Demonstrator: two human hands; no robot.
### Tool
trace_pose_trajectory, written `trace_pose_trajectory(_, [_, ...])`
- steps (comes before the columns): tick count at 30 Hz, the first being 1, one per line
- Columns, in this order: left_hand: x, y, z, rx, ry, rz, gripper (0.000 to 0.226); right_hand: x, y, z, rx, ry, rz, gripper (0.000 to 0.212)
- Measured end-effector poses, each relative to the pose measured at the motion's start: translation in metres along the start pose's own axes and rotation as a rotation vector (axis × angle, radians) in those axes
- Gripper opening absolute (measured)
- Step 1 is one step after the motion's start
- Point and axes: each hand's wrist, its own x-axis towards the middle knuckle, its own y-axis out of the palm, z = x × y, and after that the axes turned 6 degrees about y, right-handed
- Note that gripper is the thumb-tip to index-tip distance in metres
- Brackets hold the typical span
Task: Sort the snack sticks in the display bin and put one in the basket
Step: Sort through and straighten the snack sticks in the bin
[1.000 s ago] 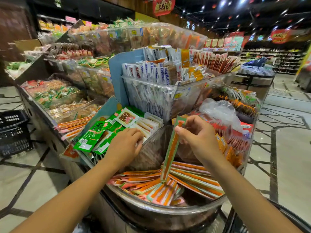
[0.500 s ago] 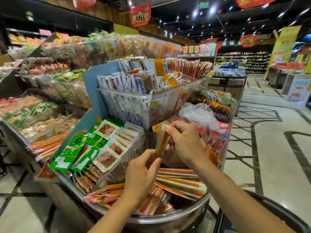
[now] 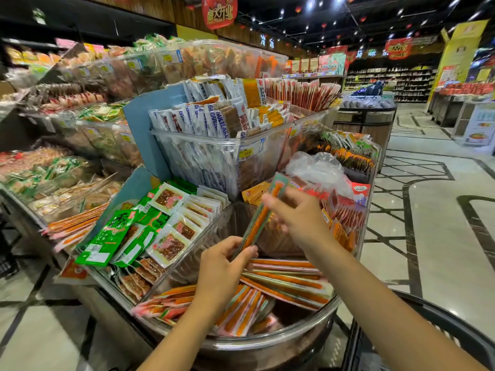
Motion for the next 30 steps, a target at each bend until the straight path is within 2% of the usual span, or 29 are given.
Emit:
trace_pose_trajectory(2, [-0.001,0.0,-0.003,-0.05,-0.011,0.025,0.007,-0.005,0.002,-0.011,-0.176,0.009,0.095,0.008])
trace_pose_trajectory(4, [-0.001,0.0,-0.006,-0.096,-0.032,0.061,0.008,-0.006,0.004,-0.022,-0.248,0.015,0.116,0.012])
trace_pose_trajectory(7, [-0.001,0.0,-0.009,-0.171,-0.092,0.108,0.012,0.001,-0.001,-0.026,-0.281,-0.038,-0.005,0.02])
trace_pose_trajectory(11, [-0.001,0.002,-0.007,-0.184,-0.12,0.149,0.011,0.012,-0.012,-0.021,-0.207,-0.067,-0.199,0.025])
trace_pose_trajectory(14, [-0.001,0.002,-0.008,-0.191,-0.119,0.162,0.012,0.006,-0.008,-0.02,-0.151,-0.024,-0.128,0.017])
trace_pose_trajectory(17, [-0.001,0.0,-0.011,-0.193,-0.11,0.149,0.013,-0.004,0.001,-0.028,-0.266,0.022,0.007,0.014])
trace_pose_trajectory(19, [-0.001,-0.002,-0.012,-0.208,-0.124,0.137,0.014,-0.005,0.004,-0.032,-0.263,0.019,-0.04,0.018])
trace_pose_trajectory(25, [-0.004,-0.016,-0.014,-0.433,-0.225,0.021,0.019,-0.002,-0.002,-0.028,-0.185,-0.009,-0.189,0.027])
trace_pose_trajectory(30, [-0.005,-0.029,-0.014,-0.419,-0.178,-0.21,0.011,-0.009,-0.005,-0.026,-0.039,0.169,-0.099,0.044])
